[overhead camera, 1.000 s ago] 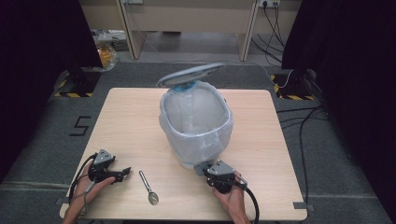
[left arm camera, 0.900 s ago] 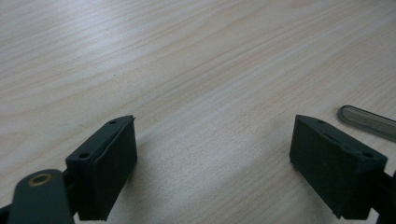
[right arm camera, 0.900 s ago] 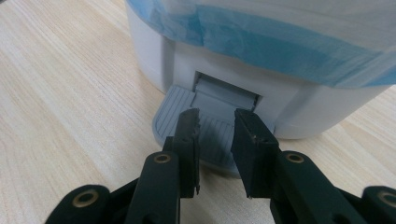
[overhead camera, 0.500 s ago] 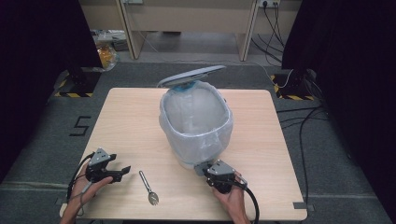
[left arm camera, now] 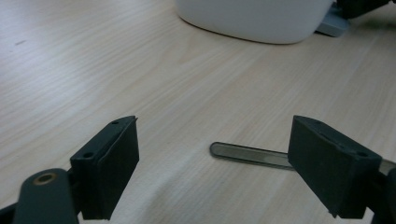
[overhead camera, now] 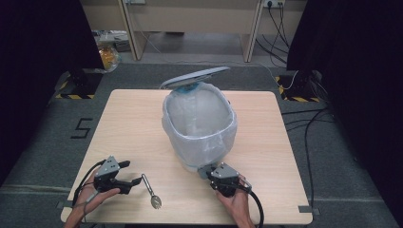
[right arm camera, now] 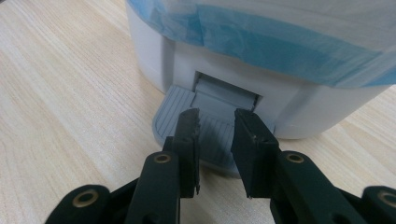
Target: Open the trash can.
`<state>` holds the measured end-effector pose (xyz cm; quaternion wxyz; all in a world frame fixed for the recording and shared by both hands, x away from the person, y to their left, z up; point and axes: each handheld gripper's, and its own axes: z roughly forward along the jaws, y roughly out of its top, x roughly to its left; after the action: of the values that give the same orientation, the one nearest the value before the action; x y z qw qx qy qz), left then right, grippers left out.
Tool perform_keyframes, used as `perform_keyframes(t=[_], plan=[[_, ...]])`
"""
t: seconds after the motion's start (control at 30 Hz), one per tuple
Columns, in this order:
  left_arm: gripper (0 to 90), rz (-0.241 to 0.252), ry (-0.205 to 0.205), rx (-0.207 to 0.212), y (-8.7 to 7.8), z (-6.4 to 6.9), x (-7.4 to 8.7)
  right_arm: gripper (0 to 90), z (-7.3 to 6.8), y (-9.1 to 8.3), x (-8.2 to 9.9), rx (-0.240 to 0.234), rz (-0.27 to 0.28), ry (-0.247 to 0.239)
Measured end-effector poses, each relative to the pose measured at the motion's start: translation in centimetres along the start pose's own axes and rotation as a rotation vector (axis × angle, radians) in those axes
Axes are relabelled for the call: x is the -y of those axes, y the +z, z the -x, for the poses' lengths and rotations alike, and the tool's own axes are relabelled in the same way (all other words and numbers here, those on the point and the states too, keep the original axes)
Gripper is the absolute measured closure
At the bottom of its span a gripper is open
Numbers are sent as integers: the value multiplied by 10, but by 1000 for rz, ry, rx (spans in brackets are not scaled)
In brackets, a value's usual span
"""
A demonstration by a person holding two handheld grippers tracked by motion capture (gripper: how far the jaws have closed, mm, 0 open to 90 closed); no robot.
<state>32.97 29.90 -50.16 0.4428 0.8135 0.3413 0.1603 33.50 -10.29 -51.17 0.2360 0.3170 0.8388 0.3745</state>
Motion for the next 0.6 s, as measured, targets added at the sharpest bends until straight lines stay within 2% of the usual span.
perform_keyframes(t=[0.1,0.17,0.23,0.6], plan=[[159,-19,18,2,6,4,1,710,0,0,0,1,0,0],[160,-24,14,19,9,5,3,710,0,0,0,1,0,0],[159,-34,34,39,12,9,3,710,0,0,0,1,0,0],[159,-43,90,95,21,24,-2,710,0,0,0,1,1,4]])
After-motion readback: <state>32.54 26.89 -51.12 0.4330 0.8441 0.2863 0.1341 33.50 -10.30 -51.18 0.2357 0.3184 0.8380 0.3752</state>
